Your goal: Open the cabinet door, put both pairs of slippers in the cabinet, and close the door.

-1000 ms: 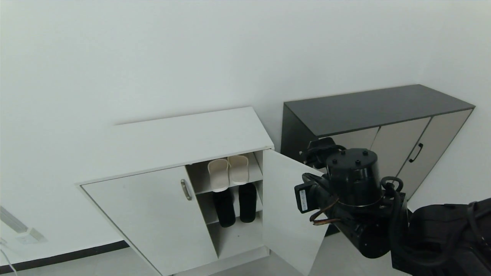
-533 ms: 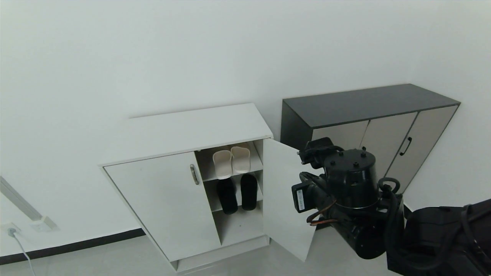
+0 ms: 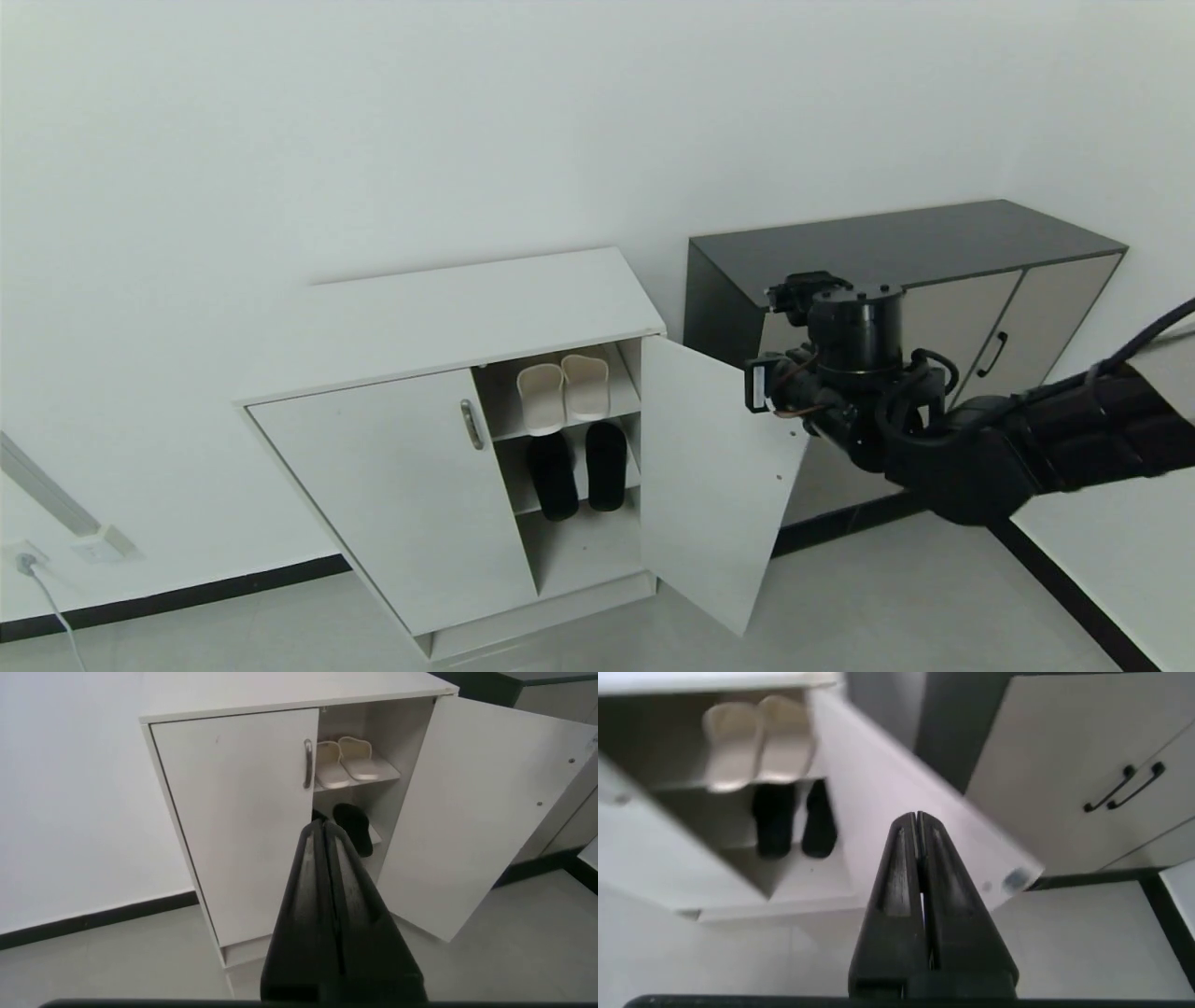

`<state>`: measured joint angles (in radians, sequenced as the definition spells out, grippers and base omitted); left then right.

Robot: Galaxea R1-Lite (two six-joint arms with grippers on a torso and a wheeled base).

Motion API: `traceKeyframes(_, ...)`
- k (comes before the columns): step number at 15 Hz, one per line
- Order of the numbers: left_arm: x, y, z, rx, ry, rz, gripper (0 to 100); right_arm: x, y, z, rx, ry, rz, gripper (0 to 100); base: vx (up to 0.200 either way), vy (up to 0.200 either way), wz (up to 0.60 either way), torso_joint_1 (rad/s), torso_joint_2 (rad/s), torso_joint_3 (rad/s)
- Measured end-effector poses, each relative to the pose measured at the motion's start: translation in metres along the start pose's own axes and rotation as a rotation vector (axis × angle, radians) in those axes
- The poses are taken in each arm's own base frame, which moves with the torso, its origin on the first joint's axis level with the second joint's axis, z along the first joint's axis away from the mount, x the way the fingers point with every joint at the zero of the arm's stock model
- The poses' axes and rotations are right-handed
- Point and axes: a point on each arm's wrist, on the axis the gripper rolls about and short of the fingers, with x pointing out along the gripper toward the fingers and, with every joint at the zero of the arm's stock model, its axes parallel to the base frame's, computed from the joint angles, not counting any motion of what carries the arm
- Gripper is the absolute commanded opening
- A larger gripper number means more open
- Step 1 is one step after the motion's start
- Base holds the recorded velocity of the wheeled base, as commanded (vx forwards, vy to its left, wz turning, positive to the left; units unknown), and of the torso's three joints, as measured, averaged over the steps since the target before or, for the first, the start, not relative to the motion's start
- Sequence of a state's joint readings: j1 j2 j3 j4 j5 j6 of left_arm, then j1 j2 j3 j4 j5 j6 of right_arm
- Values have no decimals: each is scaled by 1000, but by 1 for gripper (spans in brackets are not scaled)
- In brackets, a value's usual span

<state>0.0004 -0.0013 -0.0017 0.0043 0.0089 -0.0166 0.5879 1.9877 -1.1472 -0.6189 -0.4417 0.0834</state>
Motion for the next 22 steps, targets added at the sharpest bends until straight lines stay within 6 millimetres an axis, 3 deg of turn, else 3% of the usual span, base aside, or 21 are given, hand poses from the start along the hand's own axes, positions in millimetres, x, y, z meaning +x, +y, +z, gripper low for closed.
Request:
traceKeyframes(4,0,0,0,-1,1,0,0,54,-24,1,19,18,-71,0,0,0,0,0,0,0)
traceKeyframes(8,0,0,0,-1,0,0,0,79,-34,-15,17,50,-91,0,0,0,0,0,0,0)
traceKeyframes(14,0,0,0,-1,0,0,0,90,-39,-32,28,87,-103,0,0,0,0,0,0,0)
traceKeyframes(22,0,0,0,-1,0,0,0,89,-36,-44,11,141,-99,0,0,0,0,0,0,0)
